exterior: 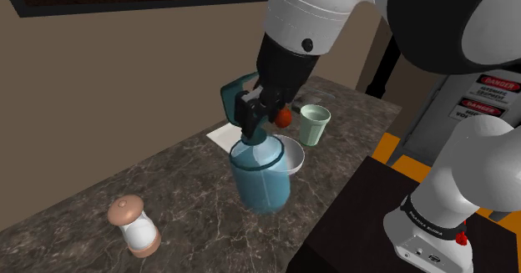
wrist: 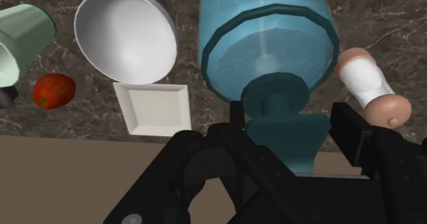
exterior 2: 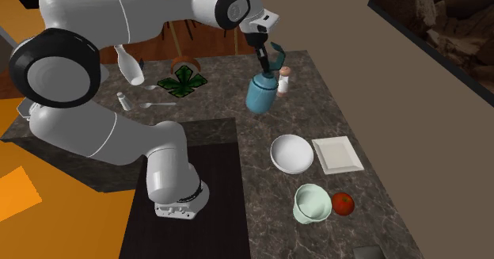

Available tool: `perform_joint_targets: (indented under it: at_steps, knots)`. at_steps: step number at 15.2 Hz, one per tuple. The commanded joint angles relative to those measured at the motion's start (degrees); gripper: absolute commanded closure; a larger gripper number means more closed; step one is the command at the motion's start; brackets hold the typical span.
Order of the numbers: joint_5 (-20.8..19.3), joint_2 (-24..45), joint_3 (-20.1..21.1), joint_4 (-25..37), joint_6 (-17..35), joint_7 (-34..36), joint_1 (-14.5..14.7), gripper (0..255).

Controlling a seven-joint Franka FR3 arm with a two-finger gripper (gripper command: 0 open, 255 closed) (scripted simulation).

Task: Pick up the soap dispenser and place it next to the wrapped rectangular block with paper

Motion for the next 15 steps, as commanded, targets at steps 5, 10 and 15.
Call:
perform_joint_targets:
  at_steps: [5,10,15]
  knots:
    - [-0.3,-0.2,-0.9,4.4,-4.6,-0.4,-0.2,255]
    - [-0.7,0.2,-1.5,8.5,-8.3,-0.7,-0.5,255]
    - [-1.3,0.9,-1.9,12.9,-12.0,-0.9,-1.0,255]
